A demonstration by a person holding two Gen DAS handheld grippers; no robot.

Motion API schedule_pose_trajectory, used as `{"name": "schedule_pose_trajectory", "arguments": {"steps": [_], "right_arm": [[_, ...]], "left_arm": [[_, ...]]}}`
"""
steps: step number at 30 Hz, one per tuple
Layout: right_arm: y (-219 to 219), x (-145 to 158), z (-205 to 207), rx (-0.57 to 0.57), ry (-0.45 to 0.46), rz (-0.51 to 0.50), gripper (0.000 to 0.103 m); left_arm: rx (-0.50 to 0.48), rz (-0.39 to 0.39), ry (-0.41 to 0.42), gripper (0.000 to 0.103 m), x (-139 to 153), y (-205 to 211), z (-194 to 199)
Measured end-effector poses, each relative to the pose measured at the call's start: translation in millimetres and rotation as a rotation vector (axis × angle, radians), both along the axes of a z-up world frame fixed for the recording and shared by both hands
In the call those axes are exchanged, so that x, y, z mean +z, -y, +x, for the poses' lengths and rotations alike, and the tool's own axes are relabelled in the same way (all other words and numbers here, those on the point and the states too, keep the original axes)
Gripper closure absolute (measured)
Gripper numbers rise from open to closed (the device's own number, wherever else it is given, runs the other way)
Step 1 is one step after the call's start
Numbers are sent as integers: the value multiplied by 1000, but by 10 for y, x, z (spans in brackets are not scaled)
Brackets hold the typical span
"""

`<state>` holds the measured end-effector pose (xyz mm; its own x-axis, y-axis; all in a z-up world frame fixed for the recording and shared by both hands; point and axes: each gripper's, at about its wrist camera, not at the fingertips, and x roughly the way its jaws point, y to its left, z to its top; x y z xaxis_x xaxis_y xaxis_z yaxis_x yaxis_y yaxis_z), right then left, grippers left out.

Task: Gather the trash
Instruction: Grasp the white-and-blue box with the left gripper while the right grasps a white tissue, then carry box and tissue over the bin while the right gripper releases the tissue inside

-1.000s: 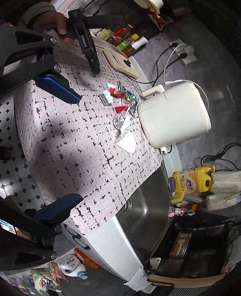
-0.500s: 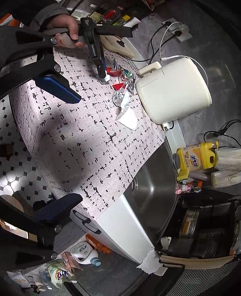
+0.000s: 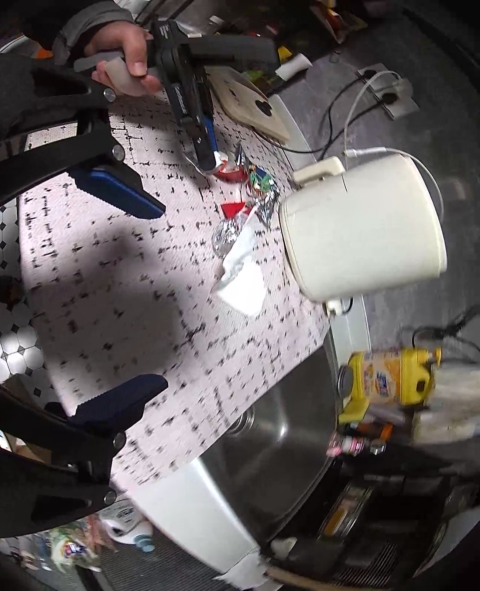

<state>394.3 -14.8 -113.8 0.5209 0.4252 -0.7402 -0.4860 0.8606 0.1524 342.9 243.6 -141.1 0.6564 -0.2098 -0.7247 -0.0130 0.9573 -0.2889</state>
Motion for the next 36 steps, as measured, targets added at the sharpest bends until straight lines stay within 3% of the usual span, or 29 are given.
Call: {"name": "schedule_pose_trajectory", "arguments": {"steps": [9,18,19,23,24,27,36], "right_arm": [[-528,-222,418,94,-19,-86,37],[-902,-389,721,125,7,-177,41],[-924,-411,744,129,10,-185,44],[-977,-490,842,138,-42,-185,86],[-978,-494,850,135,-51,-181,91],[-972,-447,810,124,-45,-176,96],[-700,-201,628,86,27,-177,98]], "left_arm": [[209,-6,5,73,19,-537,-677],[424,-13,-45,73,-131,-1116,-1296],[437,-13,-48,73,-130,-1148,-1345],[486,-14,-46,72,-116,-1257,-1513],[496,-19,-44,72,-113,-1277,-1551],[503,-25,-40,72,-99,-1287,-1628],[529,-55,-11,73,-88,-1156,-1736]]}}
